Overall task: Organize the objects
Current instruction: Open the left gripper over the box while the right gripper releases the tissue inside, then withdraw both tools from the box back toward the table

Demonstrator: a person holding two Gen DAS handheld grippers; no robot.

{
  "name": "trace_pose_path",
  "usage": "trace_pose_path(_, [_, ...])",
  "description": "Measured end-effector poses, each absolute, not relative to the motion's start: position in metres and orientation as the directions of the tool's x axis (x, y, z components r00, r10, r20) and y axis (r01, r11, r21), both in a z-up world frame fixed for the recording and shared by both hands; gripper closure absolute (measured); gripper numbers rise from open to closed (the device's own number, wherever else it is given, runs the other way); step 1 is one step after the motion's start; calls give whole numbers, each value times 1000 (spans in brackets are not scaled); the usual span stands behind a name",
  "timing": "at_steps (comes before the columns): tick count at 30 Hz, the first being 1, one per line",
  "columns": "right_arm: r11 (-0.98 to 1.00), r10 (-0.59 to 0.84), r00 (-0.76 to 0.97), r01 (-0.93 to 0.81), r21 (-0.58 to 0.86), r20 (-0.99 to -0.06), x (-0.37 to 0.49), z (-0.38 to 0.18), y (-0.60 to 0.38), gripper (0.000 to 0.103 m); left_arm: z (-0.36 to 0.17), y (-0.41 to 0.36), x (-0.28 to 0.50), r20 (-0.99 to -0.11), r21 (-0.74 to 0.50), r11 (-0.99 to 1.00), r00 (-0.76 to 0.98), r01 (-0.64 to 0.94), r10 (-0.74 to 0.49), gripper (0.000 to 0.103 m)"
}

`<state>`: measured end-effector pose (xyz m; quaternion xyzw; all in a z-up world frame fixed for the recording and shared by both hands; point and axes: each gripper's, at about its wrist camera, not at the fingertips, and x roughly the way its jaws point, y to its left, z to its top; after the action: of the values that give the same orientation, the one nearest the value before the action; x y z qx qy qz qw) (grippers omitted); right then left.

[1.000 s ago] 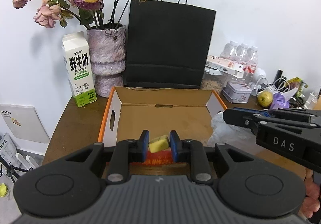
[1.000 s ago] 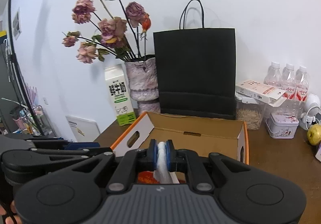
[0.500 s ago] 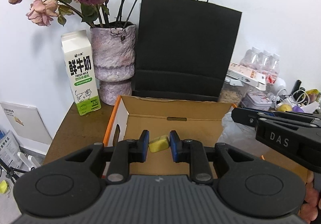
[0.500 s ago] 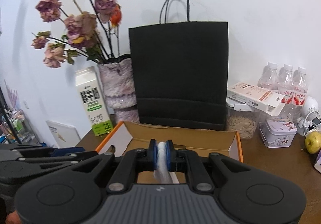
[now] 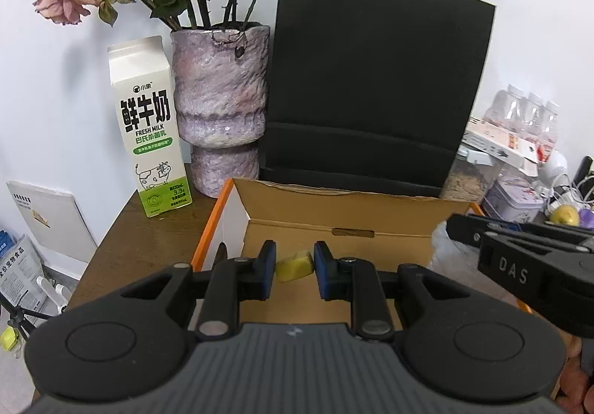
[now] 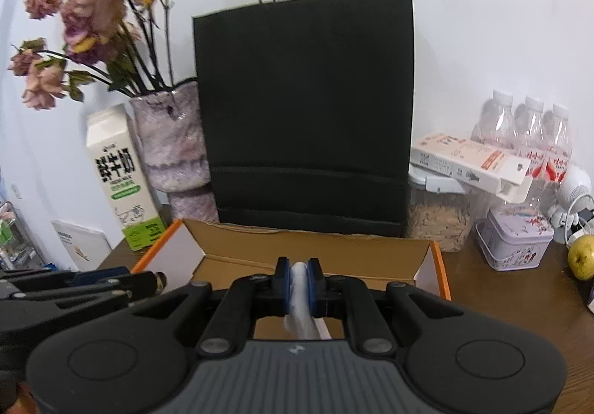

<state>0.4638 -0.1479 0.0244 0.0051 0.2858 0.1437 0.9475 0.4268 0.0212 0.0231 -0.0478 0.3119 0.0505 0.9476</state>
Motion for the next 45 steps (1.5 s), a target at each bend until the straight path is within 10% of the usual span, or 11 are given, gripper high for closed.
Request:
trace_pose_path(6, [966,256,785,-230,118,-564,480,6,-158,88,11,30,438,-598,-49,985,795,-167,105,70])
trace_pose_path(10, [970,242,784,-214,117,-572,485,-2,-164,51,8,35,441,-593,-44,982,796,-184,123,49])
trace_pose_path(17, [971,237,780,-216,105,-579,484,-8,-169,10,5,37,440,-568,-25,980,809,-199,150,0])
trace_pose_path(19, [971,236,774,-216,106,-587,485,-8,-170,2,6,39,438,-558,-34,978,815,-205,152,0])
trace_pose_path(45, [971,235,772,-214,107,-591,437,20,-179,0,34,37,390,-567,-67,972,811,-225,148,0])
